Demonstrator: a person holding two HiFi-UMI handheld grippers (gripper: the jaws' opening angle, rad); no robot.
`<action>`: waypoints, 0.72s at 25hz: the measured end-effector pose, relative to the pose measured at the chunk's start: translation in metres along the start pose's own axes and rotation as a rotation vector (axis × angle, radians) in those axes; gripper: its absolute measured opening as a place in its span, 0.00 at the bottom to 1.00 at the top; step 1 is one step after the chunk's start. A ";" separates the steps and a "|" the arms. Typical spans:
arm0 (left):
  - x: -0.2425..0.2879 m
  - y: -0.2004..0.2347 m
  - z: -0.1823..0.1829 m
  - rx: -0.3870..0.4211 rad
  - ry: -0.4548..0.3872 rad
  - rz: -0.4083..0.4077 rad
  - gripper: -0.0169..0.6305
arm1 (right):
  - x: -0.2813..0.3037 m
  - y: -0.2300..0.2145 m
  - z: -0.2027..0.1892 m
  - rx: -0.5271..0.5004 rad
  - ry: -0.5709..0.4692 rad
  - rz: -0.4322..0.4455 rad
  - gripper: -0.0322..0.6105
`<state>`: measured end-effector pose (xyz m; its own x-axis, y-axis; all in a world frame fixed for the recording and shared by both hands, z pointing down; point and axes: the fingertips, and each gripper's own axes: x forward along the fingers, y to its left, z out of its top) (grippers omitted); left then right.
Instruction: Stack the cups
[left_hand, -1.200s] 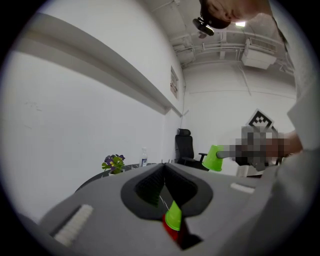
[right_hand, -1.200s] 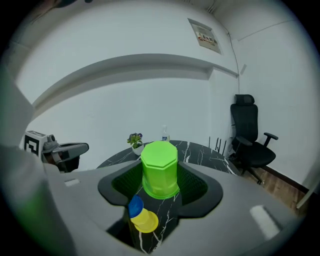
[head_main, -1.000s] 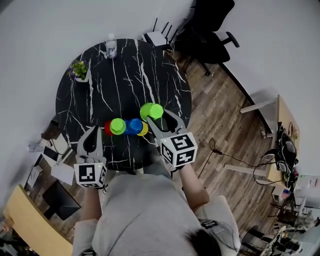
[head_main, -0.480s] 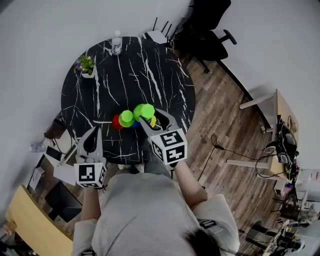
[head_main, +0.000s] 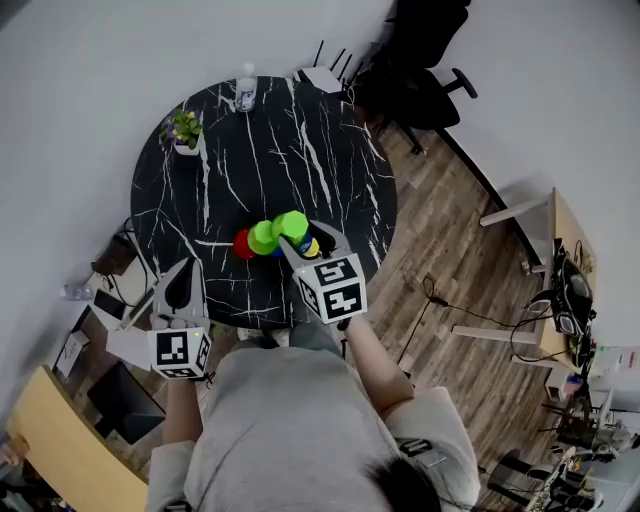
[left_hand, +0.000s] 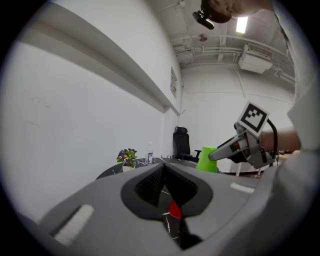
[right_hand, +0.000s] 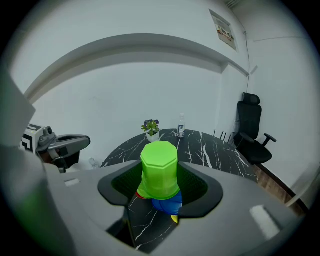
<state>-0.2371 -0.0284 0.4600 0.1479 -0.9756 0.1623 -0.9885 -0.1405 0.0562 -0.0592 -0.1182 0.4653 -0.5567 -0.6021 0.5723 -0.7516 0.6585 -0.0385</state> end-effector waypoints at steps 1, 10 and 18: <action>-0.001 0.001 0.000 -0.001 0.001 0.003 0.12 | 0.001 0.000 0.000 0.000 0.000 -0.001 0.39; -0.007 0.009 -0.001 -0.011 -0.001 0.006 0.12 | 0.000 0.004 0.003 -0.005 -0.033 -0.009 0.40; -0.009 0.005 0.008 -0.011 -0.028 -0.050 0.12 | -0.032 0.006 0.021 0.041 -0.201 -0.065 0.39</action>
<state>-0.2433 -0.0221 0.4508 0.1964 -0.9717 0.1314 -0.9794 -0.1880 0.0740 -0.0537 -0.1046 0.4298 -0.5630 -0.7234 0.3995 -0.7997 0.5989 -0.0425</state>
